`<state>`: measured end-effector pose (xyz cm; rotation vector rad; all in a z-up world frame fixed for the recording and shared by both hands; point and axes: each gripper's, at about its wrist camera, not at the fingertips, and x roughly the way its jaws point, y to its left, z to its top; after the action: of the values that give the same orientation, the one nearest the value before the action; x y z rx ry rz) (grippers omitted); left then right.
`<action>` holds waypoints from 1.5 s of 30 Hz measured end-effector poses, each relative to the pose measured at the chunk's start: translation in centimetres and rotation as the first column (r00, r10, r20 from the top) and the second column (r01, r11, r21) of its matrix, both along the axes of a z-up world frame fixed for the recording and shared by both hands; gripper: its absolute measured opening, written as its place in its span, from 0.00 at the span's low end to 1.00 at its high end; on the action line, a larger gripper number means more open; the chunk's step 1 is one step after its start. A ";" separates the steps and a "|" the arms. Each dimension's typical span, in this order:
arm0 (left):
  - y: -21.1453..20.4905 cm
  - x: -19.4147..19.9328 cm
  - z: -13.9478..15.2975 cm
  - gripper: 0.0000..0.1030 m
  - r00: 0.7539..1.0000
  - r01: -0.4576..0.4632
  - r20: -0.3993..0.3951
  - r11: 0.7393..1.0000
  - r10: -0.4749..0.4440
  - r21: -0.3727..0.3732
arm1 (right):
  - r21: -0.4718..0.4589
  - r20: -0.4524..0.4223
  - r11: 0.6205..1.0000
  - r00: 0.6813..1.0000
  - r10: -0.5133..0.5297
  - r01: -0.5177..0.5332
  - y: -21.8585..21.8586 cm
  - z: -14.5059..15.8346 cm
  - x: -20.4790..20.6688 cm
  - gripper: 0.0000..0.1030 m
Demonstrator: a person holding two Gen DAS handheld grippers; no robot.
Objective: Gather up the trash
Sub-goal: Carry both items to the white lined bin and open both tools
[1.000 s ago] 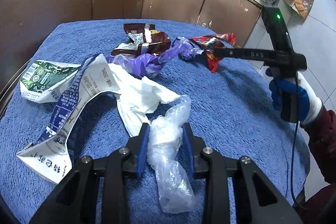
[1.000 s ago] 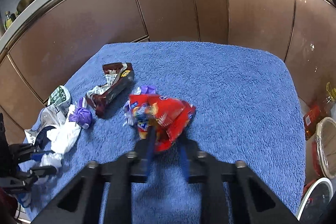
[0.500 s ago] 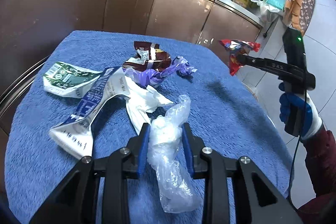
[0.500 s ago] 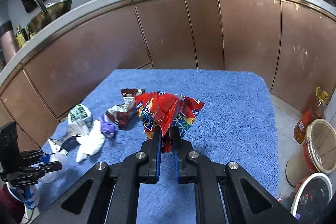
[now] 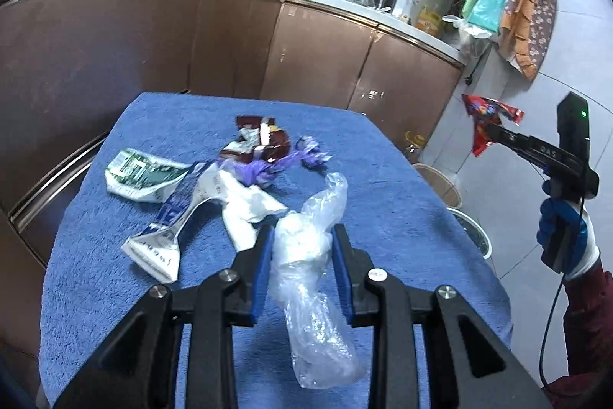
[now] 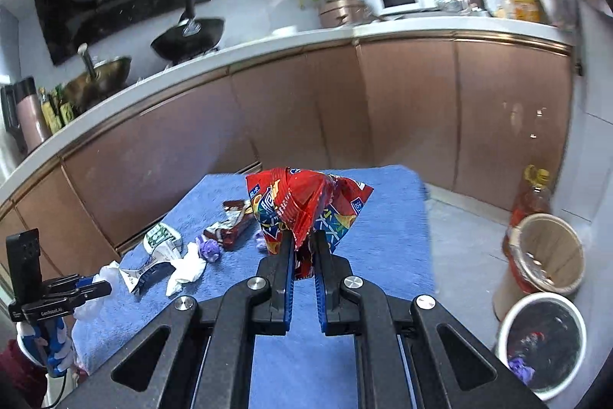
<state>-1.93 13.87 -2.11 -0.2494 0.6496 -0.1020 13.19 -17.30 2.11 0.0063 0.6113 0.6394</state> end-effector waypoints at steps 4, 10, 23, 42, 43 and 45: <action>-1.9 0.5 1.7 0.27 0.999 0.040 0.026 0.999 -0.039 -0.021 | 0.022 0.032 0.998 0.997 -0.067 0.067 -3.3 1.2 -1.5 0.09; -6.7 3.4 4.6 0.27 0.990 0.132 0.061 0.991 -0.130 -0.025 | 0.051 0.071 0.987 0.986 -0.154 0.150 -8.0 2.3 -3.1 0.09; -26.8 16.3 7.7 0.27 0.882 0.467 0.049 0.884 -0.468 0.022 | 0.039 0.045 0.908 0.907 -0.418 0.417 -18.1 -1.4 -2.0 0.09; -50.4 34.7 -7.2 0.29 0.753 0.616 -0.253 0.786 -0.607 -0.050 | -0.125 -0.178 0.743 0.722 -0.669 0.657 -29.3 -16.0 6.2 0.12; -50.8 35.1 -7.9 0.29 0.750 0.617 -0.261 0.785 -0.608 -0.053 | -0.130 -0.184 0.740 0.718 -0.672 0.660 -29.4 -16.4 6.5 0.13; -51.7 35.9 -9.0 0.35 0.746 0.614 -0.284 0.787 -0.603 -0.057 | -0.146 -0.195 0.730 0.705 -0.682 0.667 -29.9 -17.5 6.9 0.16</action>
<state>33.94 -37.81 -11.15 0.0021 1.0105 -0.7002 20.13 -47.17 -15.38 0.2442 0.8008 -0.1133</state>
